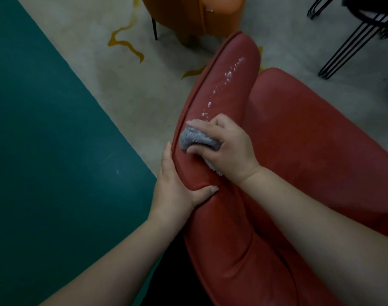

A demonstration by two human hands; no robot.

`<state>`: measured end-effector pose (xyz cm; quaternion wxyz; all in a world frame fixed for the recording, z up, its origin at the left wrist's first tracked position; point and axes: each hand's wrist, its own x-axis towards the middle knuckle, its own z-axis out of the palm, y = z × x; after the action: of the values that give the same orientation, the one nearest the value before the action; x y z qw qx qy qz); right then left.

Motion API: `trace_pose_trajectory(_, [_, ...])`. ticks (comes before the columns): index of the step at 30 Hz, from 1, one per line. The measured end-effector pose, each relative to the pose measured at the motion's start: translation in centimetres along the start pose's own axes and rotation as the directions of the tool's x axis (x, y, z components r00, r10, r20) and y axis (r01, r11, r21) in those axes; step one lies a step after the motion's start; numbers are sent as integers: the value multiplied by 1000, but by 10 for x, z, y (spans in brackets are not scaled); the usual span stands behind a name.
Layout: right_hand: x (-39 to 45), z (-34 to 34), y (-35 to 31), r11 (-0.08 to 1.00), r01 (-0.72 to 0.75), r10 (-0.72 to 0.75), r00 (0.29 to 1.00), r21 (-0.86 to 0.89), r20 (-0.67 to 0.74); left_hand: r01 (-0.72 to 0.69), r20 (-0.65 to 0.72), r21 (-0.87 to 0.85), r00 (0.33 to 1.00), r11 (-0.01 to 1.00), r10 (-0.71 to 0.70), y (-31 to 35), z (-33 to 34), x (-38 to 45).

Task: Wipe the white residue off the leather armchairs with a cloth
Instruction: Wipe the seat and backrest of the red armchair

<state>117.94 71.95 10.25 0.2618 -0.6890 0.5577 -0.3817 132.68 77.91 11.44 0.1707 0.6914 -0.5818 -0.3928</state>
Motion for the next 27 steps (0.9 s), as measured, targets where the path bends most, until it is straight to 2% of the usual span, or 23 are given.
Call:
trace_pose_trajectory(2, [5, 0, 2, 998, 43, -42, 999, -46, 26, -5, 1, -5, 1000, 1000, 5, 2, -1, 1])
trace_pose_trajectory(8, [46, -6, 28, 984, -176, 172, 981, -34, -84, -16, 0, 57, 1000, 998, 16, 5, -2, 4])
trace_pose_trajectory(11, [42, -2, 25, 974, -220, 225, 966, 52, -131, 1, 15, 205, 1000, 979, -4, 8, -3, 6])
trace_pose_trajectory(13, [33, 2, 15, 988, -128, 135, 988, 87, -73, 5, 15, 267, 1000, 964, -10, 10, -3, 7])
trace_pose_trajectory(15, [33, 5, 11, 1000, -12, 12, 1000, 25, -14, 7, 16, 278, 1000, 960, -12, 11, -3, 9])
trace_pose_trajectory(19, [59, 2, 20, 997, -46, 43, 997, -62, -58, 9, 20, 282, 1000, 959, -15, 14, -3, 14])
trace_pose_trajectory(27, [84, -7, 43, 986, -52, 23, 984, -160, -178, -106, 11, 386, 994, 917, 110, 45, -1, 84])
